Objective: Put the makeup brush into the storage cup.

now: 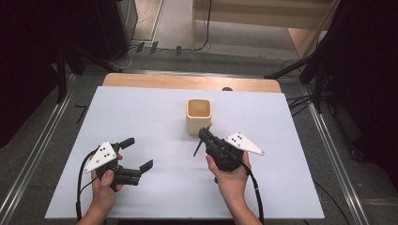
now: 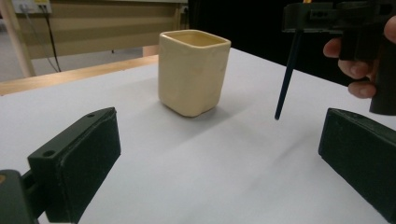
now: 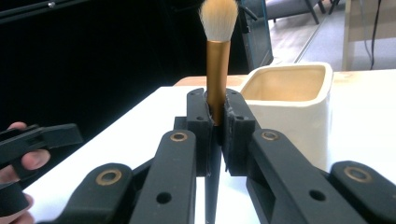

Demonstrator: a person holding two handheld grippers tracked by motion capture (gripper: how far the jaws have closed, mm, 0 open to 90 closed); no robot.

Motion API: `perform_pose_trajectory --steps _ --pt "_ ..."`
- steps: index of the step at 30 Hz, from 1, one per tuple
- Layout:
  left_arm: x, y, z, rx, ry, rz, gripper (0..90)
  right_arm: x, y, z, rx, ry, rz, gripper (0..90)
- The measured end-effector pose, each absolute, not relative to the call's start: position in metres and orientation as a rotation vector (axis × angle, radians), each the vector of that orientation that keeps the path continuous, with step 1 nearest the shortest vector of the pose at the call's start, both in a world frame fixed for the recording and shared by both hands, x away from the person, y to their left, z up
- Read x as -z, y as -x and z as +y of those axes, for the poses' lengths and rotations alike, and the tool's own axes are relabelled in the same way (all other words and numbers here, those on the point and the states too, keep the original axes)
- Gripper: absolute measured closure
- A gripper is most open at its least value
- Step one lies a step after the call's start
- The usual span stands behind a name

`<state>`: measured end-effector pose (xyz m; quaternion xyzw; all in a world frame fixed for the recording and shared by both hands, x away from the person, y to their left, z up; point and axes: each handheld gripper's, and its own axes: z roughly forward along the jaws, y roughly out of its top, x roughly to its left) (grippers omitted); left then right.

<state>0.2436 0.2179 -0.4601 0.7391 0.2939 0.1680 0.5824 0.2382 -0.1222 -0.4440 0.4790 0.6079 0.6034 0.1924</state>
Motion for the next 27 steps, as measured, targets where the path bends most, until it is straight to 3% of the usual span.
perform_pose_trajectory --steps 27 --pt "0.471 -0.233 0.265 -0.47 -1.728 0.742 0.0 0.42 -0.26 -0.139 -1.642 -1.26 1.673 84.5"
